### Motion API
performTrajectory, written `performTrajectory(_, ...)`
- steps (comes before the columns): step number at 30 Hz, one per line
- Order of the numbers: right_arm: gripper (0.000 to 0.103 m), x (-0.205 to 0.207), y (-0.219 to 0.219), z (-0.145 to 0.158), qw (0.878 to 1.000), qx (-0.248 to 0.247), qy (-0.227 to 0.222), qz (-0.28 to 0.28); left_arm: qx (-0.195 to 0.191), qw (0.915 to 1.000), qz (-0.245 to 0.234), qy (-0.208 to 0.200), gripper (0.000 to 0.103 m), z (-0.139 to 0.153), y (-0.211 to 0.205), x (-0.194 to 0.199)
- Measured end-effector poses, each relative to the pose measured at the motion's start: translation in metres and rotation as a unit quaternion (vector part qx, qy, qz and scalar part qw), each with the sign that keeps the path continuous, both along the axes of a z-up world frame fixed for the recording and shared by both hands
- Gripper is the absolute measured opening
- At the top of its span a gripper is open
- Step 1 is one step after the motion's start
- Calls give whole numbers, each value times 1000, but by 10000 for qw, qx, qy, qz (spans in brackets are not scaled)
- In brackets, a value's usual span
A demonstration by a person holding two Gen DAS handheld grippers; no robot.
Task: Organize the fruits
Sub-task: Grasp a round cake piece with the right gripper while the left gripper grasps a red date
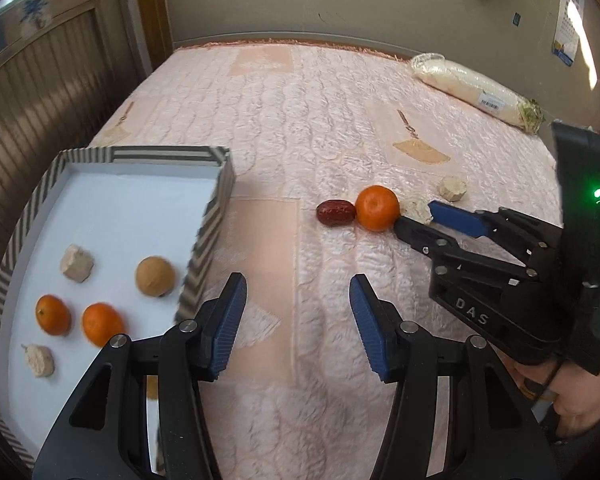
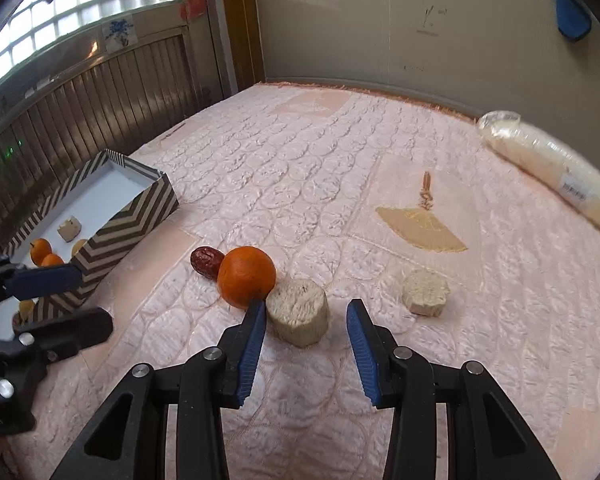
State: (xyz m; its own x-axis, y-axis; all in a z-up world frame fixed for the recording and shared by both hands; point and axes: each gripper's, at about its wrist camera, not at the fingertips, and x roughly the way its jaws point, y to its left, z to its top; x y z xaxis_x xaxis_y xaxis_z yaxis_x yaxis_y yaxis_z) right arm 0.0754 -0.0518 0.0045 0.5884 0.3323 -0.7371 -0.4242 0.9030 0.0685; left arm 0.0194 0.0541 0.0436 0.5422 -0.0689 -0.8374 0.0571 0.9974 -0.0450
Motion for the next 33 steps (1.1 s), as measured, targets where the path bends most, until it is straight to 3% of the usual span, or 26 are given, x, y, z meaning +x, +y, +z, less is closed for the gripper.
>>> performTrajectory(1, 30, 1, -1, 0, 9999, 103, 44, 47, -3, 10000, -5, 66, 54, -2, -2, 5)
performTrajectory(6, 30, -8, -2, 4, 9999, -42, 13, 107, -115, 9997, -16, 194, 54, -6, -10, 21)
performTrajectory(12, 30, -22, -49, 22, 9984, -26, -108, -555, -382, 9987, 197, 271, 54, -3, -7, 40)
performTrajectory(16, 30, -32, -84, 35, 9952, 267, -177, -922, -208, 9993, 95, 282, 54, -8, -13, 45)
performTrajectory(21, 30, -40, -94, 35, 9944, 390, -170, -967, 46, 9996, -109, 249, 54, -20, -23, 51)
performTrajectory(28, 30, -44, -88, 33, 9956, 398, -145, -830, -80, 9999, -3, 101, 54, -26, -21, 61)
performTrajectory(30, 30, -44, -86, 33, 9958, 390, -139, -818, -57, 9999, 35, 108, 44, -28, -22, 64)
performTrajectory(31, 30, -44, -85, 33, 9958, 397, -136, -808, -45, 10000, 53, 64, 28, -28, -22, 65)
performTrajectory(33, 30, -45, -84, 32, 9959, 416, -126, -794, -80, 9999, 66, 75, 28, -27, -21, 66)
